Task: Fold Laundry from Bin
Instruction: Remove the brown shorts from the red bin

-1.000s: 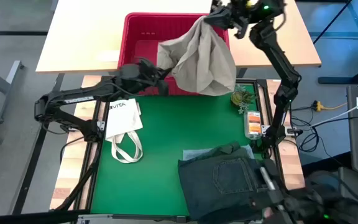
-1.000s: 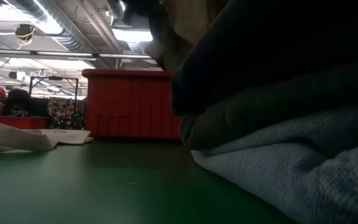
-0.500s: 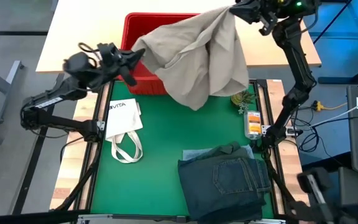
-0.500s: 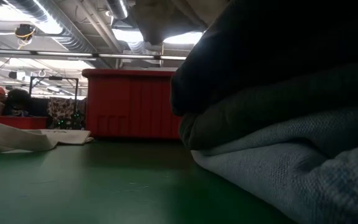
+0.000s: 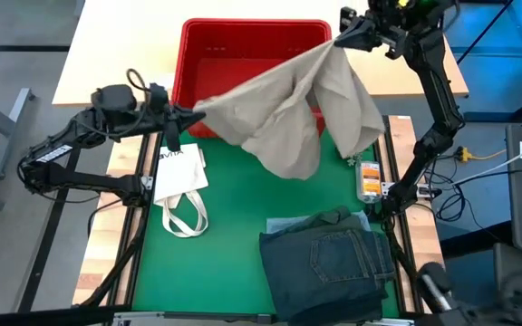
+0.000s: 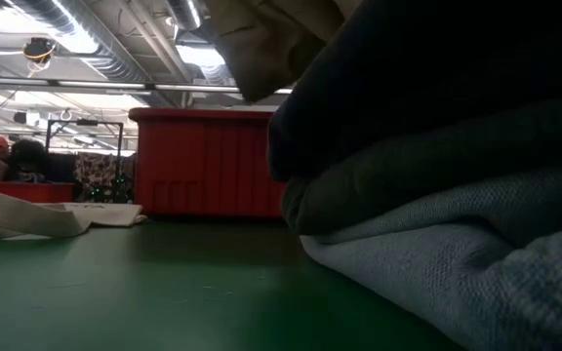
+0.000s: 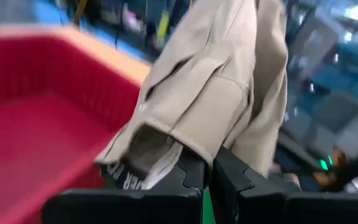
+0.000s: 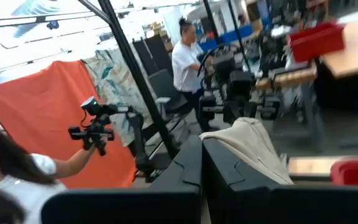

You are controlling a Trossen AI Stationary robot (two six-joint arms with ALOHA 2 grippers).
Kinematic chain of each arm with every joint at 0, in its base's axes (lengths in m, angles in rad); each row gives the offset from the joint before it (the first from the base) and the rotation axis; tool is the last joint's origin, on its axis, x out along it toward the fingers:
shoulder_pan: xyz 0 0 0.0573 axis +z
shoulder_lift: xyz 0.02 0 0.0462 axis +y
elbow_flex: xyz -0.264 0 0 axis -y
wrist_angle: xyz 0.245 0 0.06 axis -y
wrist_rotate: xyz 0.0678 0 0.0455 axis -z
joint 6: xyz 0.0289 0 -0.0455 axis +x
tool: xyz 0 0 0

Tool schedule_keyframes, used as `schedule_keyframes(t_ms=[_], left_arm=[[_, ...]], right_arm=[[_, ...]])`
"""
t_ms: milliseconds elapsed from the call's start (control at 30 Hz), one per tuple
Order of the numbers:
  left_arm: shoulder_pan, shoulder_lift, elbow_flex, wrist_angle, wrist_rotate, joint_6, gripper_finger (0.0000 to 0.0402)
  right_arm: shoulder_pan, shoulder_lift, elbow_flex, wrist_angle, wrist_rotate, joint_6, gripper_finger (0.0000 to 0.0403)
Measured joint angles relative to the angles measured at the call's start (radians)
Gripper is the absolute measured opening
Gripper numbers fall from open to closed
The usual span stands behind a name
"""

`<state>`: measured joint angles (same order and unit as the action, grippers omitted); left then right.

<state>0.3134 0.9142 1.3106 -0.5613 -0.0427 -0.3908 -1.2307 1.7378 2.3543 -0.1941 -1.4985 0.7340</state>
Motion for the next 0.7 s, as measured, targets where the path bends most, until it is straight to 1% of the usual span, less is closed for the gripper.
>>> schedule_keyframes(t_ms=[133, 200, 267, 333, 400, 467, 567, 700], left_arm=[[0.0, 0.0, 0.0, -0.091, 0.041, -0.029, 0.0005], [0.0, 0.0, 0.0, -0.116, 0.076, -0.051, 0.0005], [0.0, 0.0, 0.0, -0.122, 0.118, -0.075, 0.0005], [0.0, -0.002, 0.0, -0.124, 0.16, -0.086, 0.0006], [0.0, -0.007, 0.0, -0.13, 0.195, -0.098, 0.0006], [0.0, -0.011, 0.0, -0.138, 0.211, -0.101, 0.0006], [0.0, -0.017, 0.0, -0.168, 0.215, -0.101, 0.0006], [0.0, -0.017, 0.0, -0.225, 0.223, -0.126, 0.0006]], right_arm=[[0.002, 0.0, 0.0, -0.286, -0.008, -0.221, 0.0001], [0.025, 0.0, 0.0, -0.47, 0.028, -0.373, 0.0001], [0.053, -0.003, 0.0, -0.672, 0.094, -0.558, 0.0001], [0.074, -0.013, 0.0, -0.874, 0.201, -0.746, 0.0001], [0.111, -0.026, 0.0, -1.056, 0.345, -0.92, 0.0001], [0.16, -0.036, 0.0, -1.195, 0.5, -1.042, 0.0001], [0.26, -0.037, 0.0, -1.3, 0.665, -1.106, 0.0001], [0.407, -0.034, -0.02, -1.345, 0.809, -1.109, 0.0001]])
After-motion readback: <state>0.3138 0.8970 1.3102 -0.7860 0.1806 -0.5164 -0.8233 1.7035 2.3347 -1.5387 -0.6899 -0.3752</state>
